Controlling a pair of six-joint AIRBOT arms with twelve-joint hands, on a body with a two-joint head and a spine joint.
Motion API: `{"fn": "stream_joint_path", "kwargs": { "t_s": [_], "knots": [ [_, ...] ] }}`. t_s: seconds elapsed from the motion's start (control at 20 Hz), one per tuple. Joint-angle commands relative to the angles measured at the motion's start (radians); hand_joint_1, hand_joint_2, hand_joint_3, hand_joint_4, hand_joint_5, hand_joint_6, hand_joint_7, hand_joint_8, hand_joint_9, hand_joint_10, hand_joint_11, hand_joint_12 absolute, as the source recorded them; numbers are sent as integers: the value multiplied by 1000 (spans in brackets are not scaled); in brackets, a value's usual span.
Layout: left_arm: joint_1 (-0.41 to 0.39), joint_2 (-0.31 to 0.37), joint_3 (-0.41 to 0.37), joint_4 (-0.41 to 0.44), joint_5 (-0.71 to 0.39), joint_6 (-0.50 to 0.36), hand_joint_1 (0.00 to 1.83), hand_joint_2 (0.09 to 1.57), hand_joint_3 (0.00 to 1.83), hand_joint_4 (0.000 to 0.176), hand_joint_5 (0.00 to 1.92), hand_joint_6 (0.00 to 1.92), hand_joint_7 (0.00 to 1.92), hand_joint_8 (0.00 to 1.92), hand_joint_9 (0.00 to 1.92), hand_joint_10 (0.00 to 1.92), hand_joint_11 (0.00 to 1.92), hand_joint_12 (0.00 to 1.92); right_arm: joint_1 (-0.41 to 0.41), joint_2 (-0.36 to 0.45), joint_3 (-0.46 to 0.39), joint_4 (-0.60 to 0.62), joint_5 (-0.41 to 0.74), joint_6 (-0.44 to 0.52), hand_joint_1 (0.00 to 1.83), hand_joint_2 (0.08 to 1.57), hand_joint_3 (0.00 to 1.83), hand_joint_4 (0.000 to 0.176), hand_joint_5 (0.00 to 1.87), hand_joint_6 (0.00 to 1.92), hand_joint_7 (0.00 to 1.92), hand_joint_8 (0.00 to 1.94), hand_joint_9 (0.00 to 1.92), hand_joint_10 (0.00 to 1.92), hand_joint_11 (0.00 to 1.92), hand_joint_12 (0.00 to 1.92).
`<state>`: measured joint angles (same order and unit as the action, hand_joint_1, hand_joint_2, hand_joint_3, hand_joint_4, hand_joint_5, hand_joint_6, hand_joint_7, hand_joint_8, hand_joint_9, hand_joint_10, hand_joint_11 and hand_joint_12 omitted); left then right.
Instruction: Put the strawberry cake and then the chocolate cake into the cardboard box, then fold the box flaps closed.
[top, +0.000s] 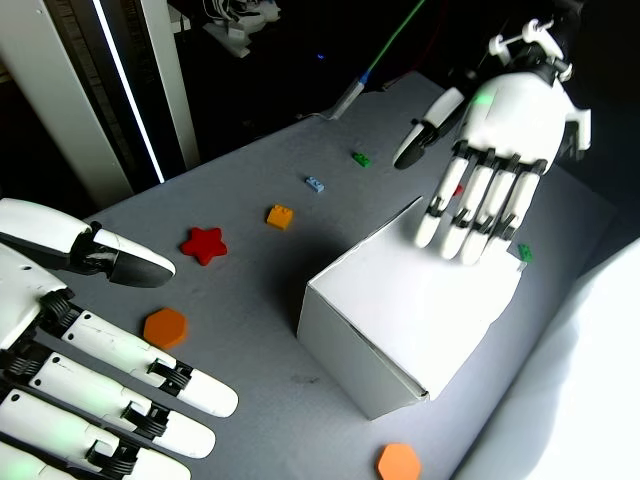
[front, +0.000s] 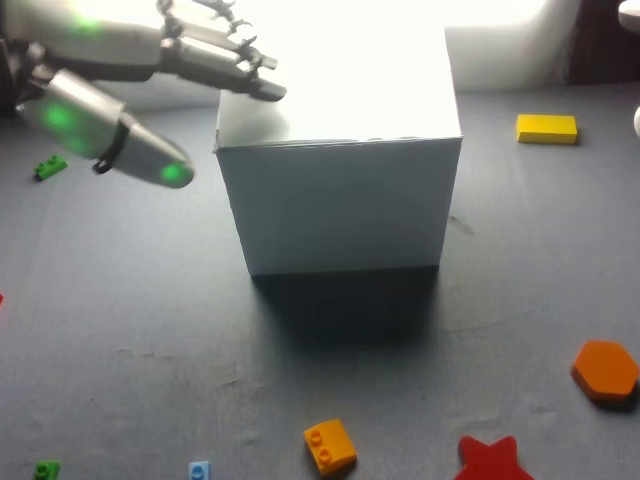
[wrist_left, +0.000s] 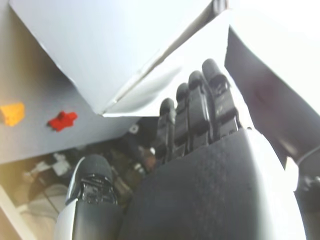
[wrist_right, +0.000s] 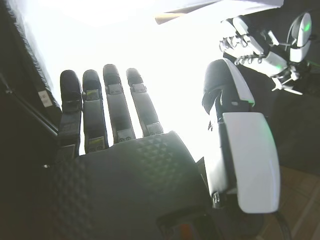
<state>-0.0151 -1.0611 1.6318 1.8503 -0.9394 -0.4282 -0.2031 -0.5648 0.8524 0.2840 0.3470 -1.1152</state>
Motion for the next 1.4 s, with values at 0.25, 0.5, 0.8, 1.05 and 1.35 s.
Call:
{"fn": "stream_joint_path", "kwargs": {
  "t_s": [0.25, 0.5, 0.8, 1.05, 1.35],
  "knots": [
    [20, 132, -84, -53, -8, -18, 0, 1223, 0, 29, 157, 5, 176, 6, 198, 6, 0, 666, 15, 14, 2, -3, 113, -10, 65, 1203, 0, 0, 160, 10, 215, 2, 15, 414, 0, 771],
    [42, 237, -184, -36, -31, -30, 0, 1222, 0, 27, 224, 7, 277, 9, 289, 12, 0, 894, 15, 14, -4, -3, 105, -31, 51, 1206, 0, 0, 234, 38, 268, 10, 9, 512, 0, 755],
    [78, 335, -356, 11, -42, -41, 26, 1248, 1, 7, 441, 11, 551, 8, 538, 22, 139, 1128, 16, 15, -13, -17, 77, -41, 17, 1213, 0, 0, 447, 173, 565, 88, 166, 884, 0, 1428],
    [193, 387, -424, -15, -48, -50, 131, 1292, 0, 0, 897, 29, 1042, 89, 894, 314, 389, 1333, 16, 16, -18, -33, 71, -41, 61, 1283, 11, 0, 620, 1091, 762, 1166, 514, 1677, 224, 1920],
    [193, 412, -406, -49, -61, -55, 415, 1493, 0, 0, 963, 1726, 1055, 1776, 1003, 1883, 867, 1914, 16, 17, -20, -38, 65, -47, 382, 1559, 28, 0, 1210, 1912, 1447, 1939, 1529, 1921, 1417, 1921]
  ]
}}
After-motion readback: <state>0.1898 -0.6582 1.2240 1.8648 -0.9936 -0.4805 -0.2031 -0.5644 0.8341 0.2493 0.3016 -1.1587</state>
